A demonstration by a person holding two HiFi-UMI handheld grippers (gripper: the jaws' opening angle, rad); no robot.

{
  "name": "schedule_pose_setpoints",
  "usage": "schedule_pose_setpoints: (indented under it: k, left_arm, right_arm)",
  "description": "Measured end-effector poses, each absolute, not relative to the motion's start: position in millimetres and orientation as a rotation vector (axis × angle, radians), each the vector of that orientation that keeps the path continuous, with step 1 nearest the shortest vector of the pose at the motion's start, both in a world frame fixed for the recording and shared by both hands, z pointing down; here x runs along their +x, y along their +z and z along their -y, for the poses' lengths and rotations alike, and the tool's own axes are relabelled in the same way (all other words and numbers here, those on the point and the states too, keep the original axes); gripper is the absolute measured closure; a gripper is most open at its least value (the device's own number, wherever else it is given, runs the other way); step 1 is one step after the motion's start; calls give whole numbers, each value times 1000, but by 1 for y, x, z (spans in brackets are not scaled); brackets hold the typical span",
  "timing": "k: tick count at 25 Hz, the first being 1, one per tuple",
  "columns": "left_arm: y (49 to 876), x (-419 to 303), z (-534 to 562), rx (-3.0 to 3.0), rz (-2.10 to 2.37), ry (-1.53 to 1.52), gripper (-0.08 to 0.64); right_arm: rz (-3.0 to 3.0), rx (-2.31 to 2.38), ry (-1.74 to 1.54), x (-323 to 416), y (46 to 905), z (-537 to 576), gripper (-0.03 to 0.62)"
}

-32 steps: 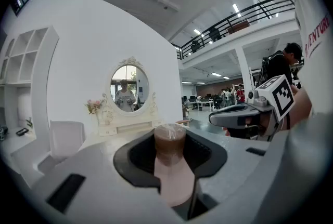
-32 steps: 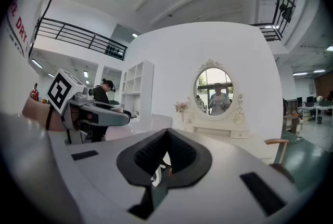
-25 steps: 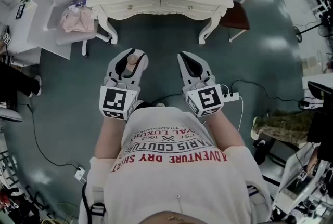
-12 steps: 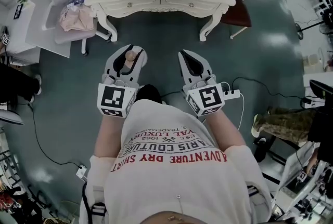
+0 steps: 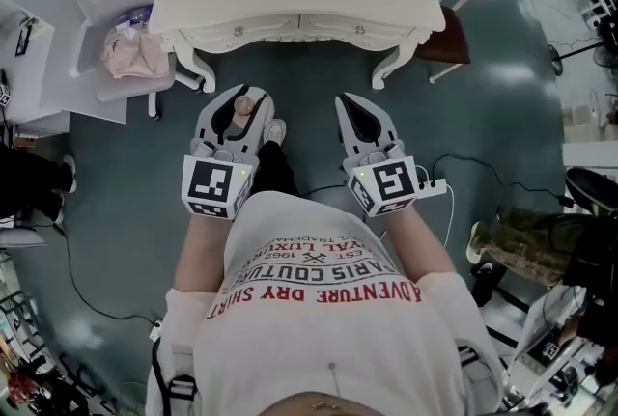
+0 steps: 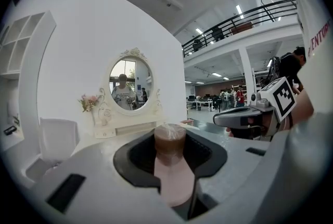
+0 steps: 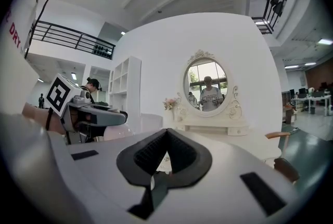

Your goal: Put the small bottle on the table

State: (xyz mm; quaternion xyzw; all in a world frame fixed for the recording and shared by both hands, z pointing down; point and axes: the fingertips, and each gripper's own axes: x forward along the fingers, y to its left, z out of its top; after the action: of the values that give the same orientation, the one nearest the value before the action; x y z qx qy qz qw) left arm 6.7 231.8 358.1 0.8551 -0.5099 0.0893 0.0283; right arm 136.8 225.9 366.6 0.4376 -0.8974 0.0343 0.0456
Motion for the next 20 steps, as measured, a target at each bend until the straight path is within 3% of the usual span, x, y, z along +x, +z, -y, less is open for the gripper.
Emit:
schedule_pose_setpoints:
  k: [20]
  left_arm:
    - [345,-103,105,2708,1460,259,431]
  right_arm:
    - [2611,1477,121,34,358,103,594]
